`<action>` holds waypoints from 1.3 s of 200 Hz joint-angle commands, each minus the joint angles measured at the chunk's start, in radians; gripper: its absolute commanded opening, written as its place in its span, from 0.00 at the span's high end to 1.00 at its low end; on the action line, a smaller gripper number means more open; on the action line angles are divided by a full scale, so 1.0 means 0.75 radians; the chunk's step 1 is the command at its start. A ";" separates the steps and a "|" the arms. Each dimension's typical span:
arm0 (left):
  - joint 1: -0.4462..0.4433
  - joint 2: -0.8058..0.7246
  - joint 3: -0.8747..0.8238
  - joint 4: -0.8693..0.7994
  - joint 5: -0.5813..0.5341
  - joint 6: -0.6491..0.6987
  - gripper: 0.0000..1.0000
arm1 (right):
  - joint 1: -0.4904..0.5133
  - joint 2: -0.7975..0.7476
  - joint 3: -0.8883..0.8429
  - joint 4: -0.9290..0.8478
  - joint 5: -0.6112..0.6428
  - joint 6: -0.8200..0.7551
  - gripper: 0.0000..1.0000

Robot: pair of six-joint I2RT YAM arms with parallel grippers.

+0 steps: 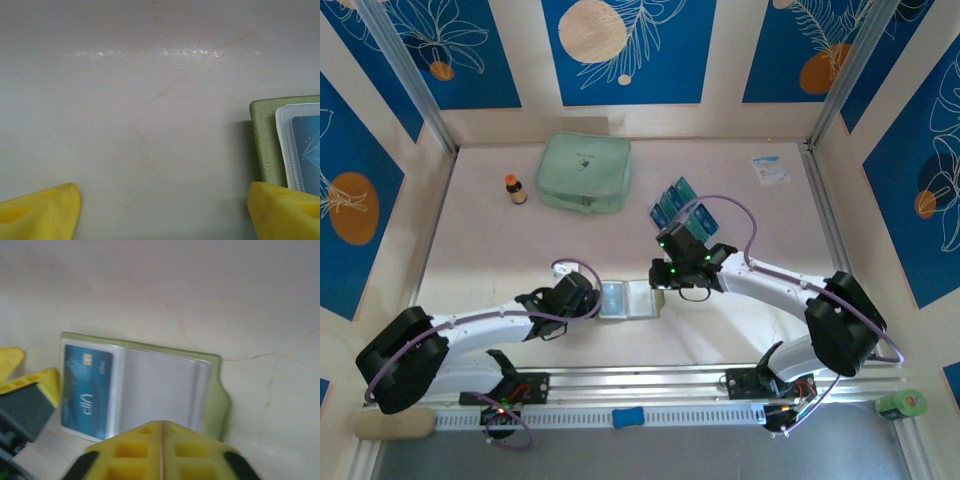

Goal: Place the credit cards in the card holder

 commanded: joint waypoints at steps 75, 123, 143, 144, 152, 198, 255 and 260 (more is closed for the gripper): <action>0.011 0.004 0.011 0.003 0.001 0.007 0.14 | 0.122 0.345 0.184 0.172 -0.118 0.052 1.00; 0.011 -0.002 0.007 0.002 -0.001 0.005 0.14 | 0.132 0.408 0.193 0.187 -0.128 0.064 1.00; 0.010 -0.006 0.005 0.003 -0.001 0.005 0.14 | 0.132 0.421 0.187 0.192 -0.128 0.068 1.00; 0.010 -0.007 0.005 0.003 0.000 0.005 0.14 | 0.133 0.421 0.187 0.193 -0.128 0.068 1.00; 0.012 -0.007 0.005 0.001 0.000 0.005 0.14 | 0.135 0.427 0.187 0.197 -0.130 0.069 1.00; 0.012 -0.006 0.003 0.003 0.002 0.003 0.14 | 0.141 0.465 0.199 0.209 -0.149 0.076 1.00; 0.010 -0.025 0.014 -0.017 -0.008 0.007 0.14 | 0.148 0.487 0.214 0.209 -0.160 0.082 1.00; 0.010 -0.032 0.017 -0.027 -0.013 0.009 0.14 | 0.148 0.485 0.214 0.207 -0.158 0.082 1.00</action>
